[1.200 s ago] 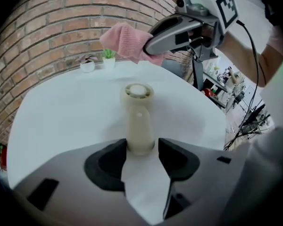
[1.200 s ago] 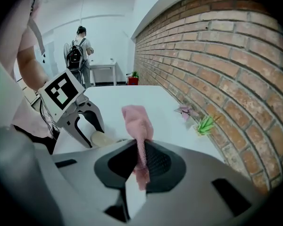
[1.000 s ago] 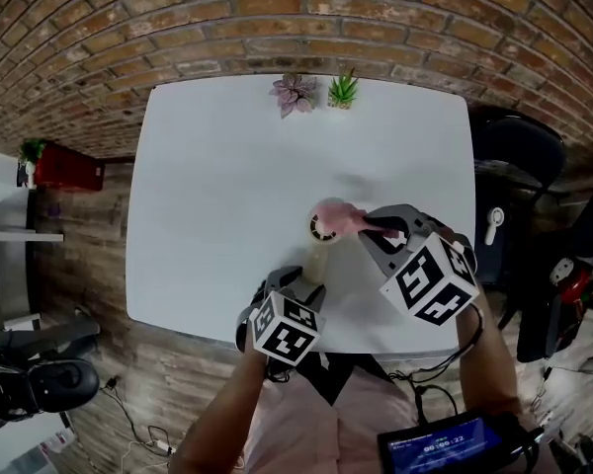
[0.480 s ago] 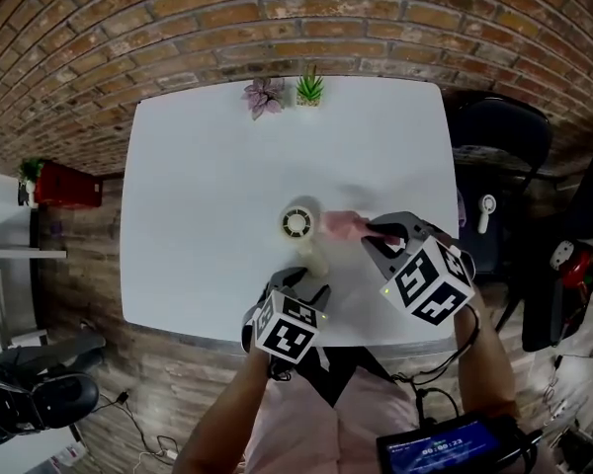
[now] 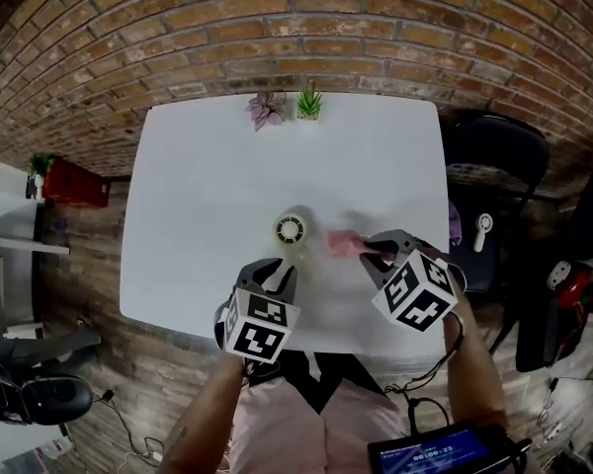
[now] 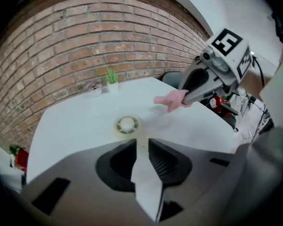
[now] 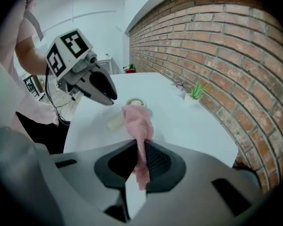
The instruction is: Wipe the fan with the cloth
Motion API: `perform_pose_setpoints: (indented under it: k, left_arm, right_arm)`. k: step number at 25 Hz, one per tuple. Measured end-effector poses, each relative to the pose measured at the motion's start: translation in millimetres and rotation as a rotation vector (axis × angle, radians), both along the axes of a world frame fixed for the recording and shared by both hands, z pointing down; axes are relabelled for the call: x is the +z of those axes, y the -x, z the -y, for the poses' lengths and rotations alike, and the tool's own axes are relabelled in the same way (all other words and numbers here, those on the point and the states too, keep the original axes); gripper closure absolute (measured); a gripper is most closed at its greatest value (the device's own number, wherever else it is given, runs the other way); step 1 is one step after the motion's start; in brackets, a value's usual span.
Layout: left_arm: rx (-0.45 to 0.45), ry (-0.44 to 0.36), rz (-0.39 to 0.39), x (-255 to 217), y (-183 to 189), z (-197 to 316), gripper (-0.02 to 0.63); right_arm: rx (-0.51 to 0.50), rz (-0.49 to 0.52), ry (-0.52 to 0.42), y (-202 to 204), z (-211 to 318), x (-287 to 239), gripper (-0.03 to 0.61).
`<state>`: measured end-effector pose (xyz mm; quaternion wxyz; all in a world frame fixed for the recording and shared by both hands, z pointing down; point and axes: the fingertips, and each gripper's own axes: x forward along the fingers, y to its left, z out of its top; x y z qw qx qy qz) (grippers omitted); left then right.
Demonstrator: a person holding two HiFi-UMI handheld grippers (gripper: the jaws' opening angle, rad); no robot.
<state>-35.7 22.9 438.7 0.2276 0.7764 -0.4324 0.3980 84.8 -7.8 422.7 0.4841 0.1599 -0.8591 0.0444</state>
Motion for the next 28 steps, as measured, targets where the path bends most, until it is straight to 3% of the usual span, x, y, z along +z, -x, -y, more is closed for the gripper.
perform_pose_setpoints:
  k: [4, 11, 15, 22, 28]
  left_arm:
    - [-0.037, -0.075, 0.006, -16.9, 20.5, 40.8, 0.578]
    - [-0.004, -0.111, -0.017, -11.7, 27.2, 92.5, 0.597]
    - [0.040, -0.082, -0.034, 1.1, 16.9, 99.1, 0.597]
    - [0.108, -0.070, 0.005, 12.9, 7.8, 100.4, 0.597]
    - [0.136, -0.085, 0.063, 13.4, 5.5, 99.5, 0.597]
  right_arm:
    - [-0.031, -0.010, 0.041, 3.0, -2.9, 7.3, 0.540]
    - [-0.078, -0.019, 0.118, 24.1, 0.7, 31.6, 0.540]
    - [-0.108, -0.030, 0.168, 34.6, -6.1, 47.5, 0.540]
    - [-0.126, -0.045, 0.199, 47.4, -11.0, 63.8, 0.527]
    - [-0.133, -0.062, 0.200, 43.9, -17.8, 49.7, 0.444]
